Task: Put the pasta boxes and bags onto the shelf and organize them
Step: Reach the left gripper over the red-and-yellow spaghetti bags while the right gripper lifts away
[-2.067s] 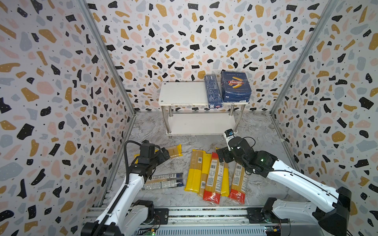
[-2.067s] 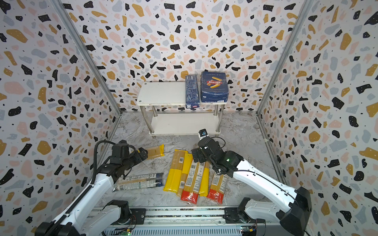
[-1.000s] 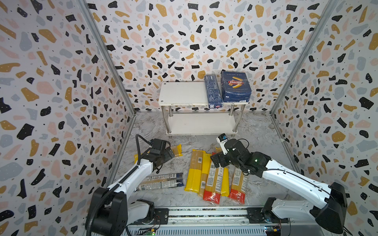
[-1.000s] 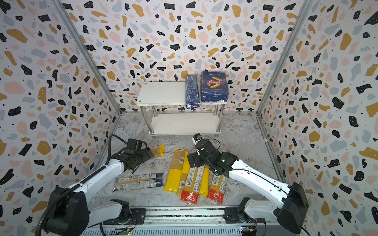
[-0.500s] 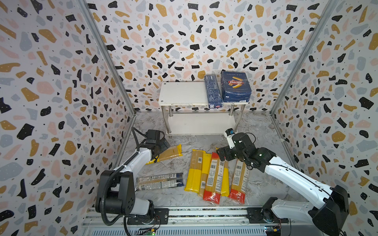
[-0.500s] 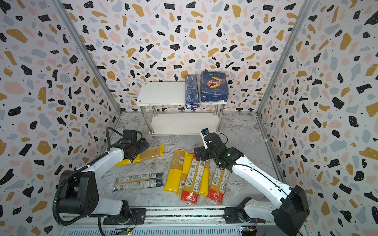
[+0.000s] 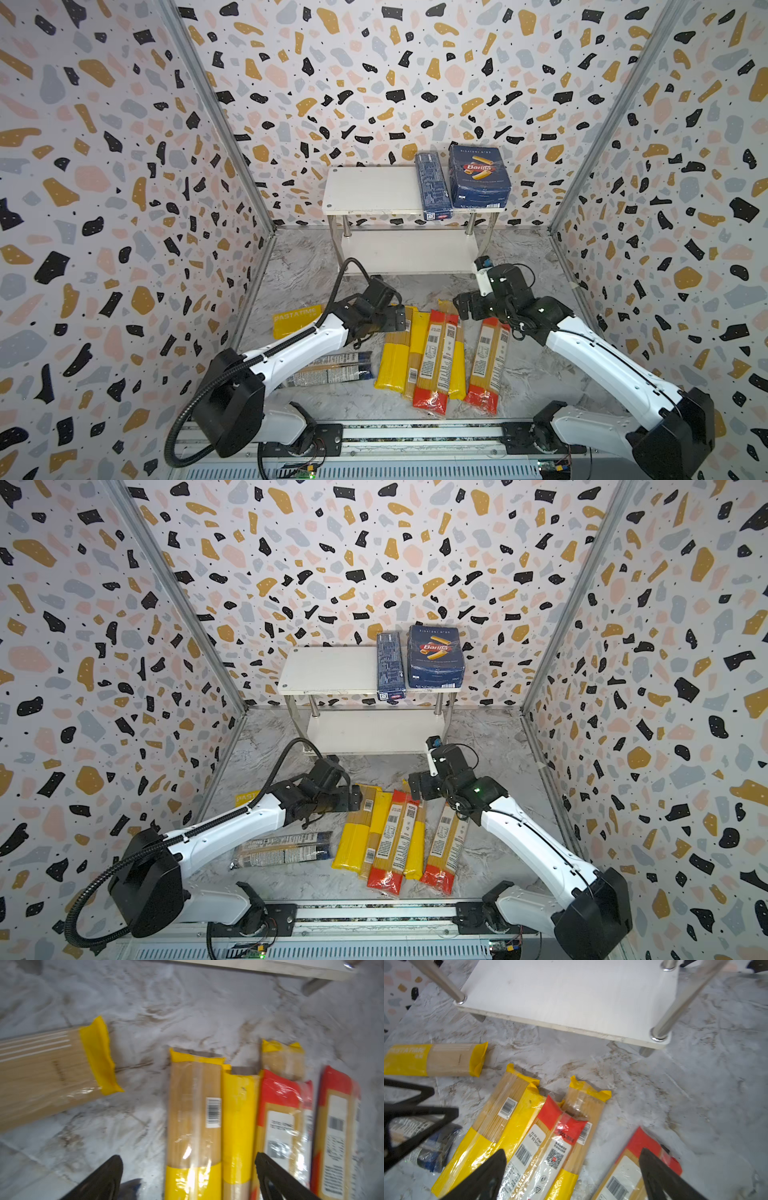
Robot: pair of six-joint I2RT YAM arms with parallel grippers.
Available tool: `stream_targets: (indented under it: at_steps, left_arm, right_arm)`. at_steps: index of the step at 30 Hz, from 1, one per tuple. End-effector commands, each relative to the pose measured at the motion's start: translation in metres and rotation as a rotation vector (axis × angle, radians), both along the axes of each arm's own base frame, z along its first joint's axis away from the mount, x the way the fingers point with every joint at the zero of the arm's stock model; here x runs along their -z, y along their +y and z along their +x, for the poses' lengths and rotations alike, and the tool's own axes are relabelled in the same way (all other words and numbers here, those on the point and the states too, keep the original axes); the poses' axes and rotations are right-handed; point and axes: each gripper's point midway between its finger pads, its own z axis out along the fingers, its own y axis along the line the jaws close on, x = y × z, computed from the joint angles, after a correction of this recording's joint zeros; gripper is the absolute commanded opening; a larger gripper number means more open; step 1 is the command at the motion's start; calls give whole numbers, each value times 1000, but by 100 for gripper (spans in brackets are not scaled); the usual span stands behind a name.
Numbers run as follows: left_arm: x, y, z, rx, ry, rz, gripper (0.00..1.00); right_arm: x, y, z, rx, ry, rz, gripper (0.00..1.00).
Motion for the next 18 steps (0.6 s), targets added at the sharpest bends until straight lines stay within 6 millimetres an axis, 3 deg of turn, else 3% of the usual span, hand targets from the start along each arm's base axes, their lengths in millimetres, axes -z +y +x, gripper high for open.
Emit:
stream_targets:
  at_steps: [1,5,11,18]
  left_arm:
    - [-11,-26,-15,41,-32,11,100]
    - [3,-64,-42,137,-43,44,100]
    - [29,-99,-77,229,-38,90,100]
    - [50,-114,-93,263,-44,159,100]
  right_arm:
    - [-15,-41,2,126,-15,-12,100]
    - [-28,-64,0,214,-38,26,99]
    - [-45,-77,-13,265,-74,57,99]
    - [-48,-77,-22,258,-78,82,99]
